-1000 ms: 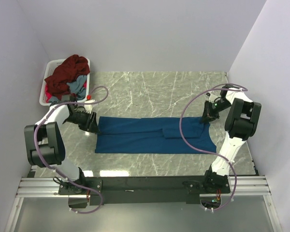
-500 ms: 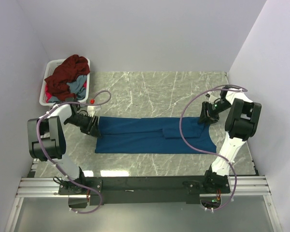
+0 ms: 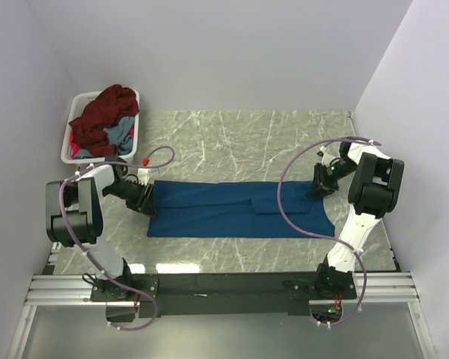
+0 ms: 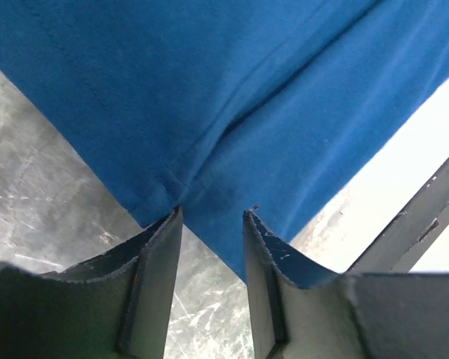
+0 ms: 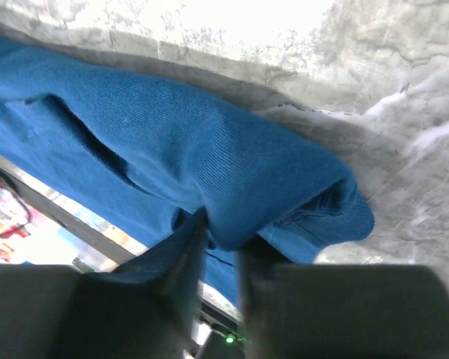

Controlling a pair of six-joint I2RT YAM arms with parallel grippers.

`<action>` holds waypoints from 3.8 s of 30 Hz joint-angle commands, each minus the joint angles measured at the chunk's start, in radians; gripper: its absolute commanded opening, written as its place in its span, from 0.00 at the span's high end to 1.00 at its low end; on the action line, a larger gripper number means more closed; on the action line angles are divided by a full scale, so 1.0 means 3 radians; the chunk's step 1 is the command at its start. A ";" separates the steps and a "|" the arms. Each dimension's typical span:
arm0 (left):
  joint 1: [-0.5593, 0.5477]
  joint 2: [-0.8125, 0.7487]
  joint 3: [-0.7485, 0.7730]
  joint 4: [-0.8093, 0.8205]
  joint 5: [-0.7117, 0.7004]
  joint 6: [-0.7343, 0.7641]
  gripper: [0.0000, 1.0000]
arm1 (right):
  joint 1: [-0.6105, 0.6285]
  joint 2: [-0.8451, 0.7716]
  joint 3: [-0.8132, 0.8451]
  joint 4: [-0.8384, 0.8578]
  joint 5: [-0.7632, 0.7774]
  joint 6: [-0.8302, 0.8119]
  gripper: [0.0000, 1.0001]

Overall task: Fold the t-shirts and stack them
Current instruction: Fold the tshirt

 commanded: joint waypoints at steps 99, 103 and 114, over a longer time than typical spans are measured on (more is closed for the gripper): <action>-0.0333 0.0717 0.1210 0.0781 -0.0480 -0.0986 0.37 | 0.0033 0.0108 0.0937 0.0040 0.0496 -0.0381 0.43; -0.0338 0.0758 0.1185 0.0766 -0.0429 -0.0991 0.37 | 0.0033 0.0185 0.0922 0.0004 0.0465 -0.0452 0.46; -0.0338 0.0855 0.1271 0.0720 -0.0031 -0.1047 0.44 | 0.0033 0.0308 0.0871 0.0004 0.0450 -0.0534 0.70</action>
